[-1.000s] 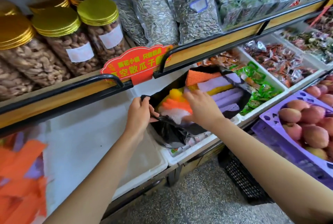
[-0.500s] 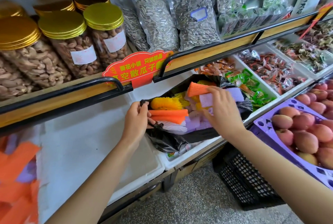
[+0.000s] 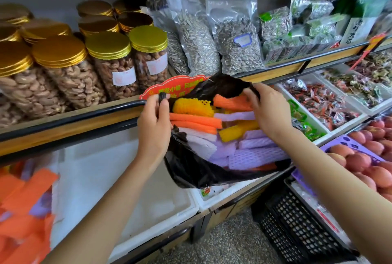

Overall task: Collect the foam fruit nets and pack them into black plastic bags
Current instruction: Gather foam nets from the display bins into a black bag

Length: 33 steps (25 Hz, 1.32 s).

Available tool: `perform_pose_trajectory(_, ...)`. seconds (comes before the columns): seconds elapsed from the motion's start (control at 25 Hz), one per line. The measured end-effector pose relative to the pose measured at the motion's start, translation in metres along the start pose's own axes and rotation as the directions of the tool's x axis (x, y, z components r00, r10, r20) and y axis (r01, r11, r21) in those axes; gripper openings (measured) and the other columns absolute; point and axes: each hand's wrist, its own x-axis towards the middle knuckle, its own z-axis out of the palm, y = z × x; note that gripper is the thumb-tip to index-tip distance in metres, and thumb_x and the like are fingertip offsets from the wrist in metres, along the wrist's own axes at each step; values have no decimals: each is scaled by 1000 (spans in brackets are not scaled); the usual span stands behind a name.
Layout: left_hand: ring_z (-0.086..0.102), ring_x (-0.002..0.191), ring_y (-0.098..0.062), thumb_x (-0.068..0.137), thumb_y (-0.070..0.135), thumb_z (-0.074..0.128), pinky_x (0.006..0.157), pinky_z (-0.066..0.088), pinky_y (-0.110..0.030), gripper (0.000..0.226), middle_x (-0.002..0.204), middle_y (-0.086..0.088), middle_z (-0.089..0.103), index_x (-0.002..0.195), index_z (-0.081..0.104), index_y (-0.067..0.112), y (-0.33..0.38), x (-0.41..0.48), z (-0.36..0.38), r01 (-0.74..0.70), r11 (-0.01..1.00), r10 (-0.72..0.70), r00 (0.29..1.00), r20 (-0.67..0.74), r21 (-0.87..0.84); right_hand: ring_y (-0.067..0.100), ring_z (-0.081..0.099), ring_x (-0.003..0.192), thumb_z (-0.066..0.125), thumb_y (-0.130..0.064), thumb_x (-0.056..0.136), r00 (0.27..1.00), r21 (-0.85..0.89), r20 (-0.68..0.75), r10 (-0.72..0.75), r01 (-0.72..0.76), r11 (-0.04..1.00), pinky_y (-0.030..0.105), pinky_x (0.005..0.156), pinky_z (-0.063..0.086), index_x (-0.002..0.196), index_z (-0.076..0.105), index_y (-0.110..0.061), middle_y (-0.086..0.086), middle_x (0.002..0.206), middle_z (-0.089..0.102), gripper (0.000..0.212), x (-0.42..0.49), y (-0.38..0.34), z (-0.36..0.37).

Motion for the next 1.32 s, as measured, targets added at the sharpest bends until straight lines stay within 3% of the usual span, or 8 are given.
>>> perform_pose_trajectory(0.2, 39, 62, -23, 101, 25, 36, 59, 34, -38, 23, 66, -7, 39, 103, 54, 12, -1, 7, -79, 1, 996, 6, 997, -77, 85, 36, 61, 91, 42, -33, 99, 999, 175, 28, -44, 38, 984, 40, 70, 42, 96, 64, -12, 12, 93, 69, 31, -2, -70, 22)
perform_pose_trajectory(0.32, 40, 57, -23, 99, 28, 37, 54, 38, -45, 28, 66, -11, 41, 97, 53, 5, -36, -3, -123, 110, 968, -101, 994, -50, 226, 36, 63, 87, 39, -33, 99, 976, 225, 220, 0, -51, 973, 44, 74, 48, 89, 61, -15, 12, 91, 70, 30, -24, -89, 64)
perform_pose_trajectory(0.56, 59, 67, -38, 99, 31, 37, 65, 51, -48, 29, 70, -12, 56, 97, 56, 9, -125, -37, -186, 347, 813, -383, 923, -19, 467, 41, 59, 99, 37, -36, 100, 818, -18, 543, 190, -215, 976, 41, 71, 39, 107, 47, -2, 25, 104, 63, 36, -68, -110, 129)
perform_pose_trajectory(0.68, 62, 70, -36, 99, 35, 38, 62, 45, -36, 25, 74, -8, 59, 89, 50, 15, -133, -48, -196, 337, 803, -404, 914, 33, 492, 40, 54, 109, 47, -34, 96, 843, -144, 503, 190, -135, 980, 44, 79, 41, 121, 38, 1, 23, 115, 55, 44, -77, -132, 130)
perform_pose_trajectory(0.88, 54, 80, -22, 98, 33, 41, 69, 36, -34, 25, 80, -3, 56, 88, 49, 11, -127, -61, -224, 268, 862, -328, 942, 69, 429, 39, 53, 105, 71, -21, 76, 958, -296, 205, -199, 254, 921, 45, 85, 45, 122, 49, 1, 20, 117, 55, 56, -101, -198, 119)
perform_pose_trajectory(1.12, 55, 92, -18, 88, 35, 39, 83, 39, -30, 30, 97, 3, 54, 99, 58, 14, -191, -149, -338, 99, 822, -208, 969, 134, 560, 27, 47, 86, 56, -11, 78, 720, 397, 162, -674, 578, 713, 34, 74, 38, 104, 49, -9, 12, 91, 55, 26, -195, -326, 136)
perform_pose_trajectory(1.2, 58, 91, -26, 85, 34, 40, 81, 39, -33, 32, 95, -2, 56, 98, 60, 12, -222, -182, -384, 137, 730, -270, 958, 98, 669, 29, 51, 90, 48, -16, 82, 625, 515, 334, -705, 505, 692, 38, 75, 44, 107, 52, -8, 12, 97, 55, 27, -234, -352, 169)
perform_pose_trajectory(1.32, 61, 92, -34, 83, 20, 58, 79, 48, -40, 21, 99, -8, 60, 101, 60, 10, -253, -214, -434, 222, 591, -369, 929, 15, 776, 29, 50, 113, 50, -17, 90, 491, 492, 702, -517, 191, 849, 41, 89, 44, 131, 40, -9, 12, 129, 44, 43, -279, -370, 228)
